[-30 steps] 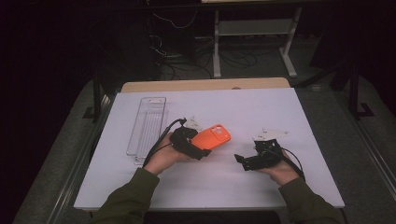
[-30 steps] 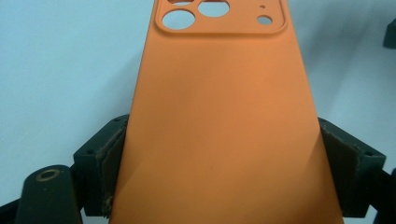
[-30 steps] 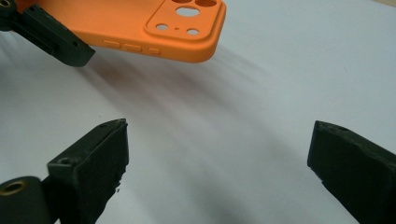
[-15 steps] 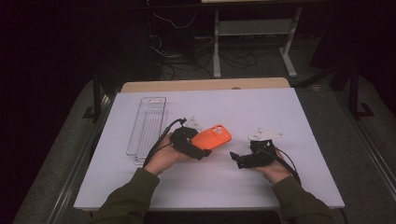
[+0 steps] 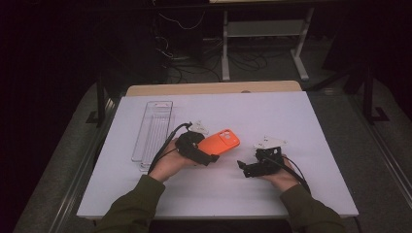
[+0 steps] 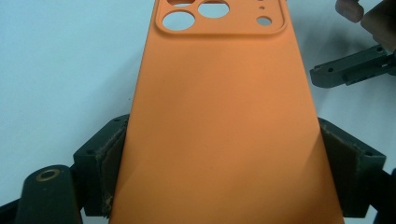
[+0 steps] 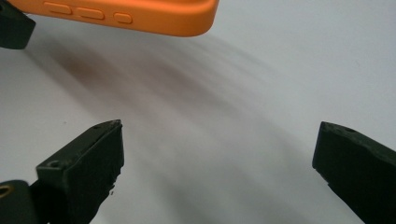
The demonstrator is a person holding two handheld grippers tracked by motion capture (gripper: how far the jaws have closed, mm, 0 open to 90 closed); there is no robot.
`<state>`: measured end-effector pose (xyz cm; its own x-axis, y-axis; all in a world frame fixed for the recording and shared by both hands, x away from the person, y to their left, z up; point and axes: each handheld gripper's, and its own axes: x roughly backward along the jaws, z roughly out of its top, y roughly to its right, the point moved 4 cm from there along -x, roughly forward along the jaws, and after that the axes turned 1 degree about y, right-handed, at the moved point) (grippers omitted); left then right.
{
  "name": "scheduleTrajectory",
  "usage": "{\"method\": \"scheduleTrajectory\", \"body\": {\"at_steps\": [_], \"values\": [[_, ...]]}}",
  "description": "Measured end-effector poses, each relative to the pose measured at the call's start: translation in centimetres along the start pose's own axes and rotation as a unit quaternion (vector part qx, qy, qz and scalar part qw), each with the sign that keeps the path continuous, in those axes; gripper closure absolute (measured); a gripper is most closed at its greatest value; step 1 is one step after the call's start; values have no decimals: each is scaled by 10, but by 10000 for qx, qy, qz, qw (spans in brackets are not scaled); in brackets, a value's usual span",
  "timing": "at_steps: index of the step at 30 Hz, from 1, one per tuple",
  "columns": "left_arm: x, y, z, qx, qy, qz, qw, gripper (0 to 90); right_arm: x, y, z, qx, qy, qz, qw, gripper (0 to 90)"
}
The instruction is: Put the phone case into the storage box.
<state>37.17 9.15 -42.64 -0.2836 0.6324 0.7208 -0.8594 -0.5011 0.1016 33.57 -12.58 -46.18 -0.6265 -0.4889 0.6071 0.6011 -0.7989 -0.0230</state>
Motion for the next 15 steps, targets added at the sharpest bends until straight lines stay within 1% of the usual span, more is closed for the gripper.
{"method": "scheduleTrajectory", "body": {"at_steps": [2, 3, 5, 6, 8, 9, 11, 15], "values": [[0, 0, 0, -8, -4, -6, 10000, 152, 0, 0, 0, 16, 5, 0, 10000, 14], [-1, 1, 0, 77, 74, -4, 9999, 152, 0, 0, 0, 38, 12, -20, 10000, 13], [-2, 2, 0, 50, 58, -25, 10000, 153, -1, -1, -1, 56, -41, -36, 10000, 13], [-1, 2, 0, 2, -10, -38, 10000, 152, -1, -1, -1, 90, -45, -52, 9999, 14], [-1, 2, 0, -24, -13, -29, 10000, 152, 0, -1, -1, 138, -18, -58, 9999, 14], [-2, 4, 0, 78, 70, -29, 9999, 153, 0, -1, -1, 140, -19, -57, 9999, 14], [-2, 3, 0, 29, 63, -40, 10000, 152, 0, -1, -1, 168, -19, -79, 9998, 14], [-3, 4, 0, 24, 65, -40, 10000, 153, 1, -2, 0, 213, 13, -110, 9997, 14]]}}
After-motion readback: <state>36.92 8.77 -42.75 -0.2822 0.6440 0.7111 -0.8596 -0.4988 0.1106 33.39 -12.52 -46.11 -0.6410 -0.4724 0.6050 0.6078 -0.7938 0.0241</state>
